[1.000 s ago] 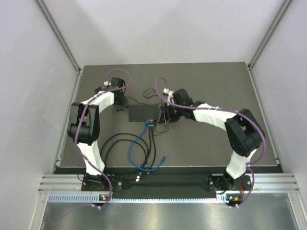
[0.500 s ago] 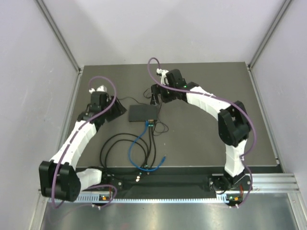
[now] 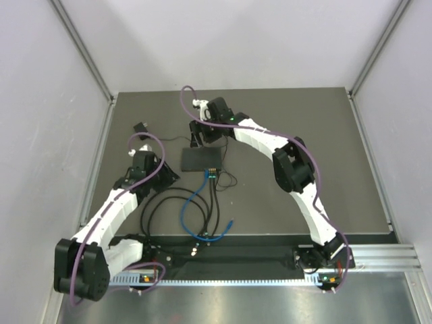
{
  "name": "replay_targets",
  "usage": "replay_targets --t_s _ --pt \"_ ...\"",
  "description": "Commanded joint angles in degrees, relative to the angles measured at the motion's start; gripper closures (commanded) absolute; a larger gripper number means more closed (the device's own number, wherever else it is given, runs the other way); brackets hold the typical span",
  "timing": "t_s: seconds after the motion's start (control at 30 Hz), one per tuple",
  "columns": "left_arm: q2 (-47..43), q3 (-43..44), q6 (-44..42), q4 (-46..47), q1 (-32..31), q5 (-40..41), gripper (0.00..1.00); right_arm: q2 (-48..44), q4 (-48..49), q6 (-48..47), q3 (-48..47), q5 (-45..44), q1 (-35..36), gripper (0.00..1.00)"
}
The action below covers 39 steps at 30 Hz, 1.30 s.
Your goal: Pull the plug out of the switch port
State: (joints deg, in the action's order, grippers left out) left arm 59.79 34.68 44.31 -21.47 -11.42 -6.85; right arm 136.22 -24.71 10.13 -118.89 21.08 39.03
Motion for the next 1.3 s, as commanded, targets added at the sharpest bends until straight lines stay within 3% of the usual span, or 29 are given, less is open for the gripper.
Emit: replay_targets --t_s 0.0,0.07,0.27,0.3,0.7,1.27 --pt "1.5 4.3 1.5 2.2 0.1 11.3 0.58 -1.8 2.8 1.1 1.6 -2.3 0.7 0.27" --pt "7.0 9.3 0.3 2.2 1.2 12.4 0.75 -2.8 4.1 1.6 5.0 -3.2 0.7 0.29" --pt "26.7 22.5 -2.3 1.1 2.0 9.1 0.93 -4.9 5.9 1.6 9.4 -3.9 0.7 0.31" --pt "28.8 23.8 -2.0 0.2 1.9 8.3 1.0 -5.1 6.0 1.6 9.6 -4.1 0.7 0.31" --pt "42.6 28.7 -4.9 4.8 0.4 4.2 1.0 -12.5 10.6 3.1 22.5 -6.7 0.0 0.32" --pt "49.5 39.1 -2.4 5.0 -14.8 -1.6 1.0 -30.7 10.9 3.7 45.1 -14.6 -5.3 0.27"
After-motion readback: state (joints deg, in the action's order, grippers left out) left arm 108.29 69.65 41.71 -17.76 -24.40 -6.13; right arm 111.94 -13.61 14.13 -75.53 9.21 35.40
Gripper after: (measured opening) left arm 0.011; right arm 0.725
